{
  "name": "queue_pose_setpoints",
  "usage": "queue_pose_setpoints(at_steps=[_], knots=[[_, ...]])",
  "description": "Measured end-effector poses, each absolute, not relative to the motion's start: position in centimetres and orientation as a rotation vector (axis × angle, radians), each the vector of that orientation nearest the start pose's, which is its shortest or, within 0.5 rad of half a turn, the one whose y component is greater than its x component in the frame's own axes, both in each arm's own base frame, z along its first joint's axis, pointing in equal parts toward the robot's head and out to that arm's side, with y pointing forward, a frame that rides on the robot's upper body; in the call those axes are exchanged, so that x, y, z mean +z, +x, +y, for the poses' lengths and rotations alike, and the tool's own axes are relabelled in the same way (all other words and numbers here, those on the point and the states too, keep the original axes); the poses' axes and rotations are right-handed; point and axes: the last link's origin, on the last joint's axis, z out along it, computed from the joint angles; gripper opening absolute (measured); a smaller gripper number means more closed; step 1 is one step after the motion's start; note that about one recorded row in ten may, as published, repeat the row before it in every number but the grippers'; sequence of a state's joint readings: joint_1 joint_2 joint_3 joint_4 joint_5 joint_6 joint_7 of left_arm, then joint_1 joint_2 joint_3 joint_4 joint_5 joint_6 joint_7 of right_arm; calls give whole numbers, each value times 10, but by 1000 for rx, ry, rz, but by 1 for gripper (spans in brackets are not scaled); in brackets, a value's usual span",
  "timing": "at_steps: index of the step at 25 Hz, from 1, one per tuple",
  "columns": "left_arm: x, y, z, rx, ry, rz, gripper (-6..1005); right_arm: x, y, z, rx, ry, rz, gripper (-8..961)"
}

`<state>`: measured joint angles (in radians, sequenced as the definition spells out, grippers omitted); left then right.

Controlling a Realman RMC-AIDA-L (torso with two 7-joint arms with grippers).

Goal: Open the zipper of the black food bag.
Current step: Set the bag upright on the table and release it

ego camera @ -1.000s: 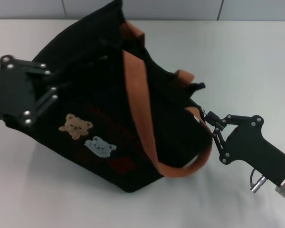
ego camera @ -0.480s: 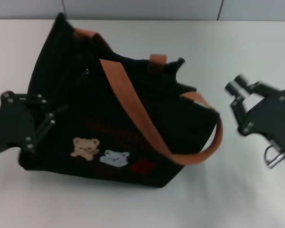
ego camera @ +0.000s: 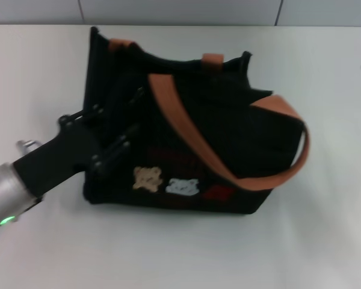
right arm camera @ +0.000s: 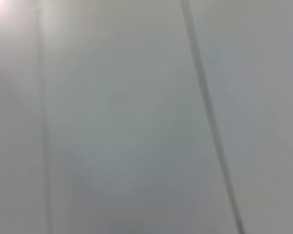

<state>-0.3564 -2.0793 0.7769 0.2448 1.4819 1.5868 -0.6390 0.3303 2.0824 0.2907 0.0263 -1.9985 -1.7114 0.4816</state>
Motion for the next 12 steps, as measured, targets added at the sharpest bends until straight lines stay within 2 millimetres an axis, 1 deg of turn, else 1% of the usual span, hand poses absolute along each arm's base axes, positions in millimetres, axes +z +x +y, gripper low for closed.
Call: queue_pose_setpoints(at_steps=[1,2,4,5,7,8,9,10,11,12], knots=[[-40,-288,273,-1021,-2304,-325,367,9,316,255,1195,-1649,480,413],[-40,-288,273,-1021,-2304,-325,388,9,316,255,1195,-1649,480,445],[-53,-276,283,-1057,-2274,-384,431,17,321,250,1212,-1599,494,509],[-53,-276,283,-1057,-2274,-384,452,17,321,250,1212,-1599,494,542],[-55,-270,288,-1094,-2247,-416,495,20,322,246,1230,-1578,493,606],[-55,-268,288,-1116,-2234,-425,545,22,323,245,1238,-1572,494,638],[-52,-265,287,-1164,-2211,-428,595,28,325,244,1263,-1569,501,673],[-52,-265,287,-1164,-2211,-428,645,28,325,244,1263,-1569,501,708],[-46,-266,281,-1201,-2193,-414,695,32,326,244,1280,-1572,507,743],[-46,-266,281,-1201,-2193,-414,744,36,326,244,1302,-1578,519,778]])
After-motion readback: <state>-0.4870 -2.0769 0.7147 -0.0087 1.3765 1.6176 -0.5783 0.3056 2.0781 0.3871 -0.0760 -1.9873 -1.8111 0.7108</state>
